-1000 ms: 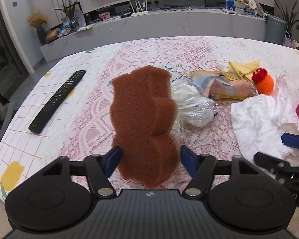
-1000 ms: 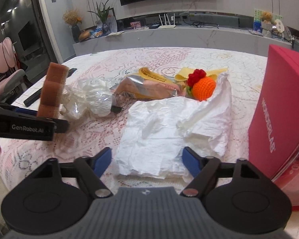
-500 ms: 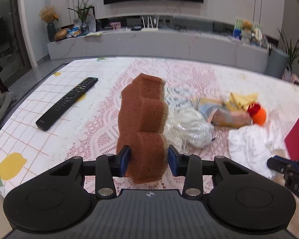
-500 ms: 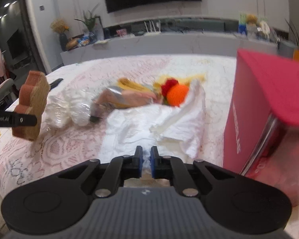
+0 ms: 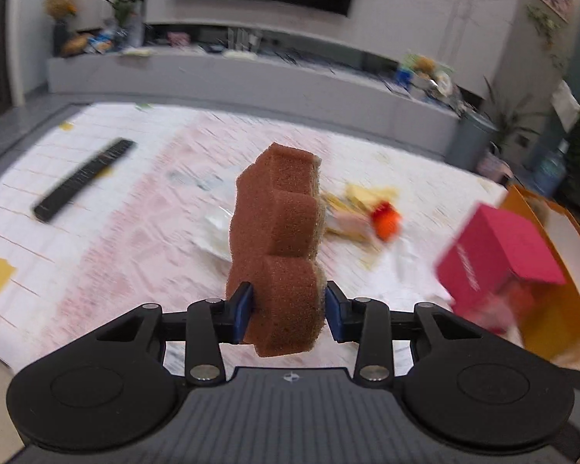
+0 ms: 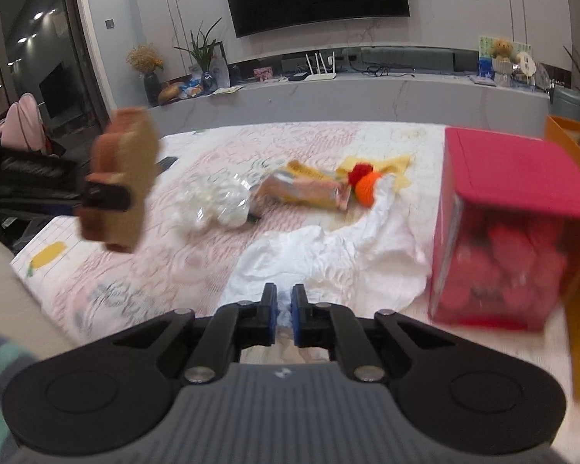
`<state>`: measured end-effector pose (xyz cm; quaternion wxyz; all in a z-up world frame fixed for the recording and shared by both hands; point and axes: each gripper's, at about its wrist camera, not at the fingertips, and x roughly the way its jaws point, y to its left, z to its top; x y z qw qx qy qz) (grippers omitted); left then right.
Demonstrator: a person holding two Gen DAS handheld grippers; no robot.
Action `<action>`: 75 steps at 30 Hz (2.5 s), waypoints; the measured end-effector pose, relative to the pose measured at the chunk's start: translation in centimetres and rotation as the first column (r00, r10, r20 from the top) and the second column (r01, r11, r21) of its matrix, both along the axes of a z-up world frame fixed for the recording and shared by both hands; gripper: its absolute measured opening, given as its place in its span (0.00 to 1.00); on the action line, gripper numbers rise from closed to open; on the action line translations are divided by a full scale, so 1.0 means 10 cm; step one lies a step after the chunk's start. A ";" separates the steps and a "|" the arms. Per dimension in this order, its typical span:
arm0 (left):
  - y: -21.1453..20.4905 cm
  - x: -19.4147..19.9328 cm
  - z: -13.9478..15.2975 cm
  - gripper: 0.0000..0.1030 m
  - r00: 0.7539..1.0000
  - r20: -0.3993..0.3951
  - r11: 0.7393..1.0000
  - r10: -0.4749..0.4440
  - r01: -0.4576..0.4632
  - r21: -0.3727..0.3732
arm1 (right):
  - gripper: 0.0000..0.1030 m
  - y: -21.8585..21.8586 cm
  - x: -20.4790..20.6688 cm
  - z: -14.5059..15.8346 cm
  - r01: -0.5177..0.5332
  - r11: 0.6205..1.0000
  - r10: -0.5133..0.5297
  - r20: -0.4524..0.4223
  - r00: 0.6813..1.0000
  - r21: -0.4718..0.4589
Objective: Organize soft objects
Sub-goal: 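Hold the sponge in the left tool while the right tool pinches the white tissue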
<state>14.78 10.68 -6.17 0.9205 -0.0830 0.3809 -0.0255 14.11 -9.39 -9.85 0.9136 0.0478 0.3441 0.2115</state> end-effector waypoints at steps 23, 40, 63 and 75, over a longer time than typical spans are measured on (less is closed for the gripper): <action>-0.21 0.44 -0.50 0.43 0.996 -0.088 0.997 -0.030 0.024 -0.070 | 0.02 0.16 0.93 -0.20 -0.067 0.971 0.082 0.058 0.995 -0.228; -0.26 0.47 -0.55 0.43 0.991 -0.107 0.996 -0.081 0.077 -0.044 | 0.52 0.40 1.54 0.26 -0.461 0.768 0.343 -0.323 0.882 -0.444; -0.27 0.43 -0.57 0.43 0.991 -0.085 0.995 -0.099 0.096 -0.037 | 0.30 0.61 2.23 -0.33 -0.578 0.724 0.259 -0.629 0.733 -0.376; -0.15 0.29 -0.50 0.41 0.995 -0.084 0.997 -0.053 0.047 -0.066 | 0.13 0.65 1.17 0.23 -0.540 0.608 0.422 -0.340 0.841 -0.582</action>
